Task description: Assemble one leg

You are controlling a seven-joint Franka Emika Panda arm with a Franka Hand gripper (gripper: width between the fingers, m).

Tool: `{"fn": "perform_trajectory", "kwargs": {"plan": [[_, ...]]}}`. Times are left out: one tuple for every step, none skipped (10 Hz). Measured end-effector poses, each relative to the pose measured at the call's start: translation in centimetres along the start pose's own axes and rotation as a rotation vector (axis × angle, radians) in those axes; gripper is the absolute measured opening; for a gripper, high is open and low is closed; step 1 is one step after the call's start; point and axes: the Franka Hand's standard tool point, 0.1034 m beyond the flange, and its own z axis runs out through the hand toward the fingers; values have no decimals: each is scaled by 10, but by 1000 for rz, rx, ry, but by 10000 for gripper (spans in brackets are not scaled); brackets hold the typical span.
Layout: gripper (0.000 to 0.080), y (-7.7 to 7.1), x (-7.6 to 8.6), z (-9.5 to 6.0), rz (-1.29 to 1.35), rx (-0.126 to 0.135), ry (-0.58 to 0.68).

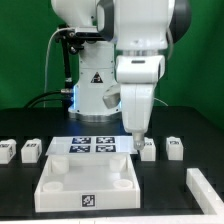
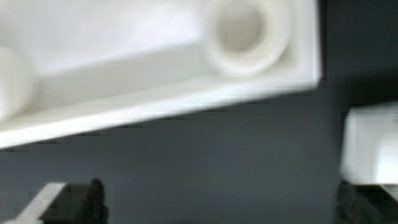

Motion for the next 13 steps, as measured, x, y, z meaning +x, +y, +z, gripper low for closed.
{"fn": "perform_trajectory", "kwargs": {"plan": [[650,-4,-11,10,-43,4,3],[650,-5,-22,14,-46,13,3],[650,-4,-30,13,-27,11,2],[650,0,-37,9,-12,6,0],[650,3,-43,3,-1,-1,-3],[650,3,-48,5,11,3,-3],[650,0,-54,13,15,7,1],[650,-4,-61,24,30,14,6],[650,-8,-63,32,38,29,8],[650,-11,-63,39,40,34,11],[650,-13,-63,41,43,40,11],[638,-13,-63,42,46,40,11],[638,-13,-63,42,46,40,11]]}}
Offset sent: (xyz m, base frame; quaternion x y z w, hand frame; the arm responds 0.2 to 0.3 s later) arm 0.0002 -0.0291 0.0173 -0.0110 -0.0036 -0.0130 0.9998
